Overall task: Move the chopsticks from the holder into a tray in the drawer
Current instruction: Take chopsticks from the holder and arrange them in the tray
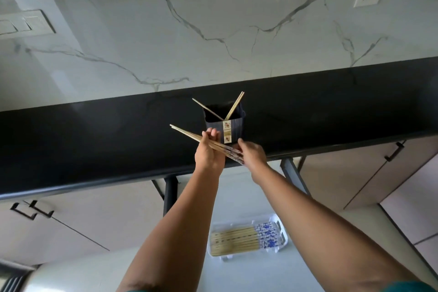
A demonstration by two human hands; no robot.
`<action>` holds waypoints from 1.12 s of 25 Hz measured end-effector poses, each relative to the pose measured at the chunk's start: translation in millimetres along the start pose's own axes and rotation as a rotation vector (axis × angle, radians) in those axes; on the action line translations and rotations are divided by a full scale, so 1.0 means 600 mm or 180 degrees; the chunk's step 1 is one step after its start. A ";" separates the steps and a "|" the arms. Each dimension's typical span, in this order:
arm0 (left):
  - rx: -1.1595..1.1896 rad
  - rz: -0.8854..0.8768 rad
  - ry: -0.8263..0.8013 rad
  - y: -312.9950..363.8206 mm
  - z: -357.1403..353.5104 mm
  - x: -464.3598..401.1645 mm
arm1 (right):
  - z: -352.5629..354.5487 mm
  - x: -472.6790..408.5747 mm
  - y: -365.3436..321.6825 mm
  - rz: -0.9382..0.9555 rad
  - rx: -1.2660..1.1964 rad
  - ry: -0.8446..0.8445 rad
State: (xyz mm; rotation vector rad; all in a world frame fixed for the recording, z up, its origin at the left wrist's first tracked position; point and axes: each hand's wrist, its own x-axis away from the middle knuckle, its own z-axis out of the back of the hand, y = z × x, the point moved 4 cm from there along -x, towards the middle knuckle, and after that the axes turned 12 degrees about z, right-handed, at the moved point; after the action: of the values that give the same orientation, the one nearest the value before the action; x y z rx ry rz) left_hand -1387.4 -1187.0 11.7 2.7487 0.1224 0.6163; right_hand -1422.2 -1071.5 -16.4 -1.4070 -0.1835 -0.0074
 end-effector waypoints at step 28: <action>-0.6751 0.0829 0.0930 -0.125 0.426 0.050 | 0.058 0.102 0.372 0.0592 0.4468 -0.3210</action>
State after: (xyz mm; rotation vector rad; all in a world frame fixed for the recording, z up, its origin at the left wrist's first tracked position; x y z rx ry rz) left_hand -1251.9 -1185.7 -219.6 0.6142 -0.5207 0.5645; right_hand -1340.9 -994.2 -221.8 0.0898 -0.7158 0.8379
